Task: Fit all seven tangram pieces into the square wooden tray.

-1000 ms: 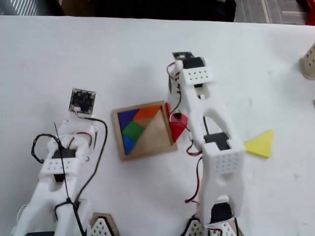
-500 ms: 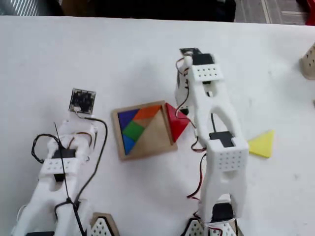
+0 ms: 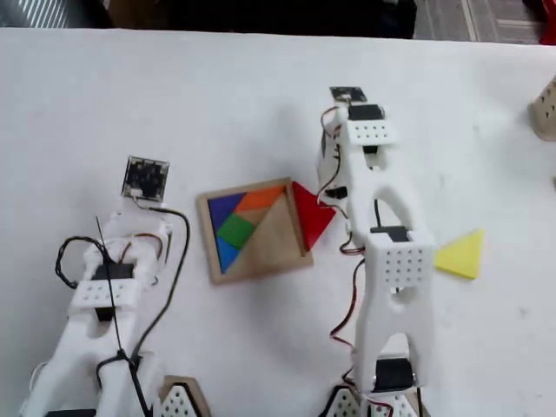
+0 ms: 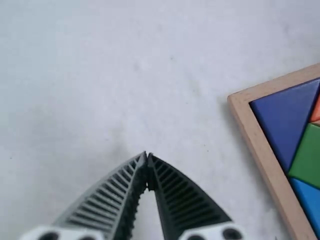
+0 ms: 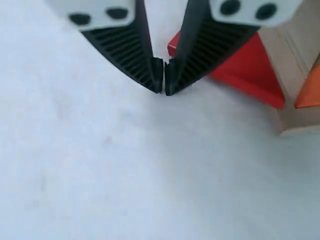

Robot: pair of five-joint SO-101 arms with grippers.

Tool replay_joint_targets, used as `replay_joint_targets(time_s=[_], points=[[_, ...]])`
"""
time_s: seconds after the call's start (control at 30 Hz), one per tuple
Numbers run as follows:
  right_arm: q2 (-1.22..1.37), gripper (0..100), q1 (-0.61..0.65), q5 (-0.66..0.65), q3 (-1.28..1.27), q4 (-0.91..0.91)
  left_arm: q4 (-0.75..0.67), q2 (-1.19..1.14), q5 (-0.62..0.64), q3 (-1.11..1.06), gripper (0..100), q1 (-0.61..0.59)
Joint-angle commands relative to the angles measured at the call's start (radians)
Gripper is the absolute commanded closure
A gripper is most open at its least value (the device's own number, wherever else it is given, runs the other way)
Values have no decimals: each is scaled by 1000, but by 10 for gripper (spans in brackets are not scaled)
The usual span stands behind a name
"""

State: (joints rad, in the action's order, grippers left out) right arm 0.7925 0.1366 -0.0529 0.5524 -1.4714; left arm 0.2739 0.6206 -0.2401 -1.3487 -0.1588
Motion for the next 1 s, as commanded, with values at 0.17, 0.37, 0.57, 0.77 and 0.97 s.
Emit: replay_joint_targets(time_s=[0.17,0.37,0.57,0.77,0.97], points=[[12,981,108,-97,35,-134,-21,30,-9,2,976,10],[4,981,140,-100,40,-209,-21,30,-9,2,976,10],[-50,981,139,-101,32,-214,-21,30,-9,2,976,13],[-139,981,91,-101,34,-213,-21,30,-9,3,976,13],[-217,981,-21,-103,11,-243,-21,30,-9,5,976,13]])
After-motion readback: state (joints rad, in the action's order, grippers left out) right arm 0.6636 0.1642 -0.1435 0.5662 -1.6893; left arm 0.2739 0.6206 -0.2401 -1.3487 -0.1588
